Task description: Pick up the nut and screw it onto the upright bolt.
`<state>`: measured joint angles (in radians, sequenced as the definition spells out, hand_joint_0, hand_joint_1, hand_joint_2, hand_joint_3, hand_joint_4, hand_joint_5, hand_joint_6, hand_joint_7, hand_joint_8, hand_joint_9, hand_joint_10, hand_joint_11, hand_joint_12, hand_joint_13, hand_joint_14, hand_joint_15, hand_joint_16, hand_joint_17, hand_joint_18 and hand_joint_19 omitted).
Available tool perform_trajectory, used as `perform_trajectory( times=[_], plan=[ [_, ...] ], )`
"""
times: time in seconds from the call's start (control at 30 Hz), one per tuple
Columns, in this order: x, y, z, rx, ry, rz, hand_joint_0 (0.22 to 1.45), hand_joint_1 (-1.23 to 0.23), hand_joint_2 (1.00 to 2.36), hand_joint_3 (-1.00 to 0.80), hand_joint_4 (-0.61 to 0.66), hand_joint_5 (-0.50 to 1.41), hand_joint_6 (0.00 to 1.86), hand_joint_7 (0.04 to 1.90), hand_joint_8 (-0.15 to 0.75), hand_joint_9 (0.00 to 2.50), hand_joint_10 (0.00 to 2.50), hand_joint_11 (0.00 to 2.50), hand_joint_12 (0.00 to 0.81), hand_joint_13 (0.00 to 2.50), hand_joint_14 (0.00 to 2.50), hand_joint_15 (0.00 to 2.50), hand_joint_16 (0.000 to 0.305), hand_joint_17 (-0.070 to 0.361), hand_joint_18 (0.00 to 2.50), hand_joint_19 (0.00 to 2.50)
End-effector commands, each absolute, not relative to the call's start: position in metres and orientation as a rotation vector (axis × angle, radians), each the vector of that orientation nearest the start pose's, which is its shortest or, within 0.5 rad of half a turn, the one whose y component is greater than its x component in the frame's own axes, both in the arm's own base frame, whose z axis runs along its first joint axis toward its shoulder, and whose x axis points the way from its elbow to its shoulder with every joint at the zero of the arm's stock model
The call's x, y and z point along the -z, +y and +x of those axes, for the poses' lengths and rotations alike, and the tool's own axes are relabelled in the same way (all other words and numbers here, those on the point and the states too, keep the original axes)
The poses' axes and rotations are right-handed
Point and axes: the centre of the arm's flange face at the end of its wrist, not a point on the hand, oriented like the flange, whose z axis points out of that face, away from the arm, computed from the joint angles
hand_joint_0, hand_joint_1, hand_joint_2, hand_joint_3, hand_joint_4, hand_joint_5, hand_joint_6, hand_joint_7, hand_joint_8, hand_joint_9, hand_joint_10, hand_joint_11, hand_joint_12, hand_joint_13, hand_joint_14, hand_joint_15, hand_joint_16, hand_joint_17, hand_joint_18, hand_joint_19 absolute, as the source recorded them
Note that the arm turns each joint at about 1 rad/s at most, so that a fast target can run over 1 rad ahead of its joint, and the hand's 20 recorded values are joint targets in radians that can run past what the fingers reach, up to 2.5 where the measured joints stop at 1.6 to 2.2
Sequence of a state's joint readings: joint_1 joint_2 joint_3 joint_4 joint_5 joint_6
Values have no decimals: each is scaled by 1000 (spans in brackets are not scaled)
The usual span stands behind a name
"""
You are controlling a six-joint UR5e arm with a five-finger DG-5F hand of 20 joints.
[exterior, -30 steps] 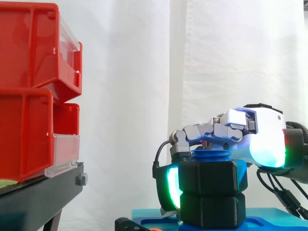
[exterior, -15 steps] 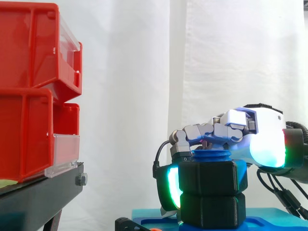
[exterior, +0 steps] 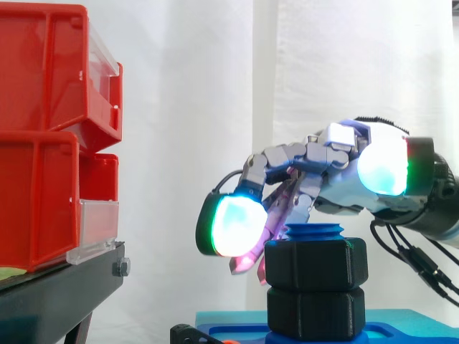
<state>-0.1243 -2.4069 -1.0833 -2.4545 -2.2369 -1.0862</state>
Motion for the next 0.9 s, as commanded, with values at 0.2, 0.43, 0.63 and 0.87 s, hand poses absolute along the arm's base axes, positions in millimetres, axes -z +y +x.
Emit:
perform_trajectory(
  times=[0.2, 0.43, 0.63, 0.87],
  plan=[
    [-285, -186, 764, -703, 1296, -248, 426, -219, 1000, -500, 257, -126, 502, 700, 333, 1078, 0, 0, 386, 845, 0, 37, 55, 124, 730, 329],
    [-307, -194, 730, -591, 1347, -213, 425, -235, 1000, -500, 261, -133, 502, 697, 329, 1032, 0, 0, 389, 803, 0, 28, 55, 123, 684, 321],
    [-321, -190, 683, -503, 1360, -65, 427, -241, 1000, -500, 264, -132, 502, 707, 328, 1023, 0, 0, 390, 797, 0, 25, 55, 124, 677, 320],
    [-330, -193, 649, -453, 1355, 20, 430, -248, 1000, -500, 269, -124, 502, 723, 332, 1019, 0, 0, 390, 794, 0, 22, 55, 123, 673, 318]
  ],
)
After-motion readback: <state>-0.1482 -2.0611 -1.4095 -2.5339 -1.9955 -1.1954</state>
